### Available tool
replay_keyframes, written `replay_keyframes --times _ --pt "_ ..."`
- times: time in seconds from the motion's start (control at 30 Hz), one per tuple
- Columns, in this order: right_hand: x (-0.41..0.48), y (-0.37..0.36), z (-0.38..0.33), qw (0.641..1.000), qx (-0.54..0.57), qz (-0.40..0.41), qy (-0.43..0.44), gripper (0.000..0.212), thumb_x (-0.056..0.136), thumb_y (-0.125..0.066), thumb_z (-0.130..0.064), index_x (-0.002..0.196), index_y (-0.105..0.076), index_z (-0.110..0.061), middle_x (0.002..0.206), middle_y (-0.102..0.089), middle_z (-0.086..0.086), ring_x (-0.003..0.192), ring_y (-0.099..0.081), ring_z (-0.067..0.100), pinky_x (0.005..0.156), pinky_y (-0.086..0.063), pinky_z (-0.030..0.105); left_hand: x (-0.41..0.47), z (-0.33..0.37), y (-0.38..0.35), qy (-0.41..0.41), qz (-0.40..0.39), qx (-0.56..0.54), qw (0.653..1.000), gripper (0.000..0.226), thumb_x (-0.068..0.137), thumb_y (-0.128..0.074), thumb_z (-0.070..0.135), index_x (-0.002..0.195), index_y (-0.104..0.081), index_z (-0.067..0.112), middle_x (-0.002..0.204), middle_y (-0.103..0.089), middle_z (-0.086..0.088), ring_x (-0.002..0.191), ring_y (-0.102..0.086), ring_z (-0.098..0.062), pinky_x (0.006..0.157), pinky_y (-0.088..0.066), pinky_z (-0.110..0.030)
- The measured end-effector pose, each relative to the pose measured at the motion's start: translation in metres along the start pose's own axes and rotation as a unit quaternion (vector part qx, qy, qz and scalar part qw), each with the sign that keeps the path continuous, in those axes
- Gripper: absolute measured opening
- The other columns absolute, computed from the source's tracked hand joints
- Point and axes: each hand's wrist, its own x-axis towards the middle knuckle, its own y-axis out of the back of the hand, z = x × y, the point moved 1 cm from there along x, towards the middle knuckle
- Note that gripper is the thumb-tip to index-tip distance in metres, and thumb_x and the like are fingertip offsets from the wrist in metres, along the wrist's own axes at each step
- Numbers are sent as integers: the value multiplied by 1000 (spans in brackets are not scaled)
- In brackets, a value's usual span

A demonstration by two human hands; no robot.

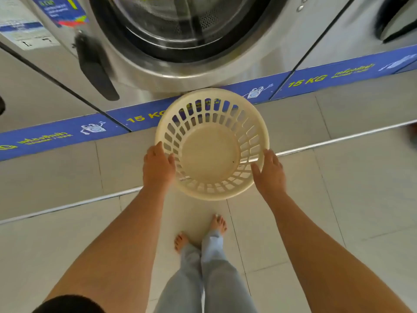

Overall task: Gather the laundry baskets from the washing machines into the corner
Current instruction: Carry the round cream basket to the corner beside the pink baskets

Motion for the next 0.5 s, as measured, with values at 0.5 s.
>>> replay_keyframes --times 0.5 --pt "125 -73 39 997 -25 65 26 64 97 -48 -37 151 -13 -39 162 -6 6 138 -37 35 96 -48 50 82 -49 -92 6 39 35 999 61 96 -49 25 150 -20 28 153 -21 -16 132 -38 -39 103 -40 -52"
